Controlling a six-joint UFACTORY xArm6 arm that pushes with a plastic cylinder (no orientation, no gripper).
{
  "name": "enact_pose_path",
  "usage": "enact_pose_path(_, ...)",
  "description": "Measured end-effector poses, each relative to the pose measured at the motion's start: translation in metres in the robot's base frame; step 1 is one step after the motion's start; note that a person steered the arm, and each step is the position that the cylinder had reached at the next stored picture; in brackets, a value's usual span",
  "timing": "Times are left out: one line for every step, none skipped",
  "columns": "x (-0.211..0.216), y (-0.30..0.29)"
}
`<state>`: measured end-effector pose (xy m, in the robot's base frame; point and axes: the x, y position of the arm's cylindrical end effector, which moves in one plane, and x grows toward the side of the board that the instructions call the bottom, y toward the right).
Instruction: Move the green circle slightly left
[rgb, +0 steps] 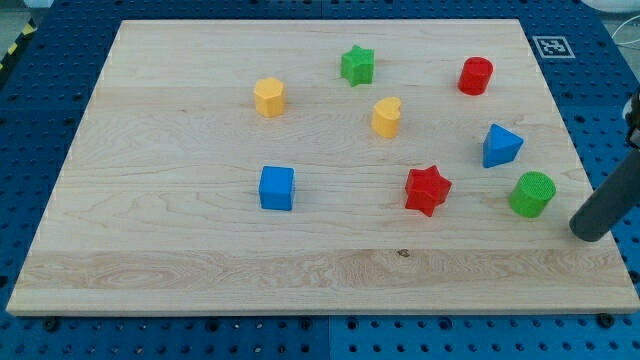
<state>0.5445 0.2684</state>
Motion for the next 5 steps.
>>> enact_pose_path(-0.018,-0.001)
enact_pose_path(-0.02,-0.001)
enact_pose_path(-0.023,-0.002)
enact_pose_path(-0.037,-0.011)
enact_pose_path(-0.048,-0.022)
